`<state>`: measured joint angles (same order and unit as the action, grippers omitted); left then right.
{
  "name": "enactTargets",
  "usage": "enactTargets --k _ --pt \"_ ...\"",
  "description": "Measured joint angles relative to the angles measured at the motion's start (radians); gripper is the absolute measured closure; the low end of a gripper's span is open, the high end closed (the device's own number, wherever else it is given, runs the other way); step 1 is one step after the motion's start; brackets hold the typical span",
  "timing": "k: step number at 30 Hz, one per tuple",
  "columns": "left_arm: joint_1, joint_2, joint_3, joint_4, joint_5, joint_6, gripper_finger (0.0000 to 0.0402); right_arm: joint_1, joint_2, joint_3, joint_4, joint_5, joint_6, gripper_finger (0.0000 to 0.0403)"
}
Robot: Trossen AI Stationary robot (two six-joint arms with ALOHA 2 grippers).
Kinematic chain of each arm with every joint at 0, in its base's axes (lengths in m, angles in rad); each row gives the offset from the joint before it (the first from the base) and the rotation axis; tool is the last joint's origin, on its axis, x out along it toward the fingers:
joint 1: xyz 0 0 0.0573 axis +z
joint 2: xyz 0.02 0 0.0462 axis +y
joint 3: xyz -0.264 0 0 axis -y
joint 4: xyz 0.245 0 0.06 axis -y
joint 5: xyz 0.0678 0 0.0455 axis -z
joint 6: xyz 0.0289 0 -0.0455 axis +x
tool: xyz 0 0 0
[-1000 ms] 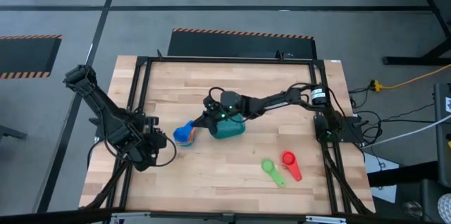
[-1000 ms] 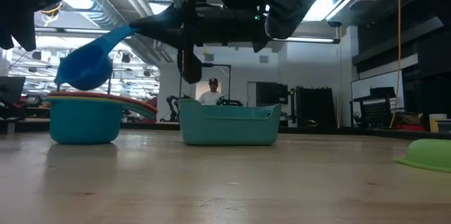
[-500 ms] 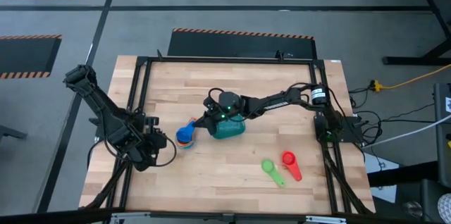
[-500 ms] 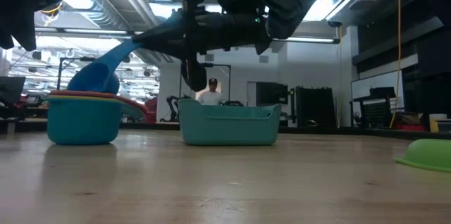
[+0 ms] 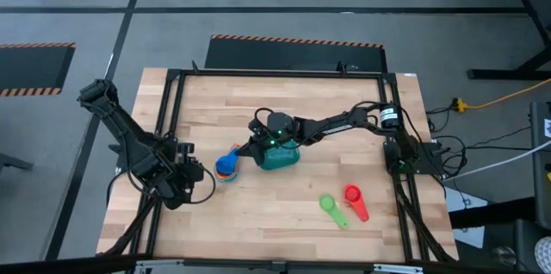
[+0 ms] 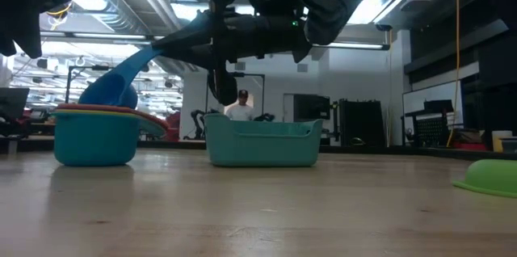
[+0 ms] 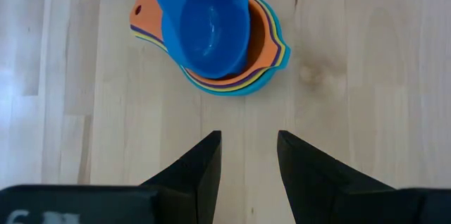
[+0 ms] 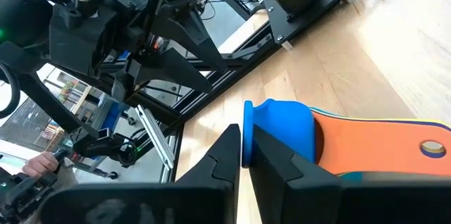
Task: Nest measuring cups in basket
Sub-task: Stack the blue measuring cup on top of the orange measuring cup
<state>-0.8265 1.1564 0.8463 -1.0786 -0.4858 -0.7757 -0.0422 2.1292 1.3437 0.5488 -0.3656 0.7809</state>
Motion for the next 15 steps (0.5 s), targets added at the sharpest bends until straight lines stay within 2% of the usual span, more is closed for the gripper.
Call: enactTargets --k 4,12,15 --pt "0.000 0.000 0.000 0.002 0.000 0.000 0.0269 -0.002 0.000 0.000 0.000 -0.002 0.001 0.0359" --pt "0.000 0.000 0.000 0.016 -0.004 0.000 0.0269 -0.003 0.000 0.000 0.000 -0.002 -0.004 0.0310" --pt "0.000 0.000 0.000 0.021 -0.004 0.000 0.0269 -0.012 0.000 0.000 -0.001 -0.004 -0.055 0.0304"
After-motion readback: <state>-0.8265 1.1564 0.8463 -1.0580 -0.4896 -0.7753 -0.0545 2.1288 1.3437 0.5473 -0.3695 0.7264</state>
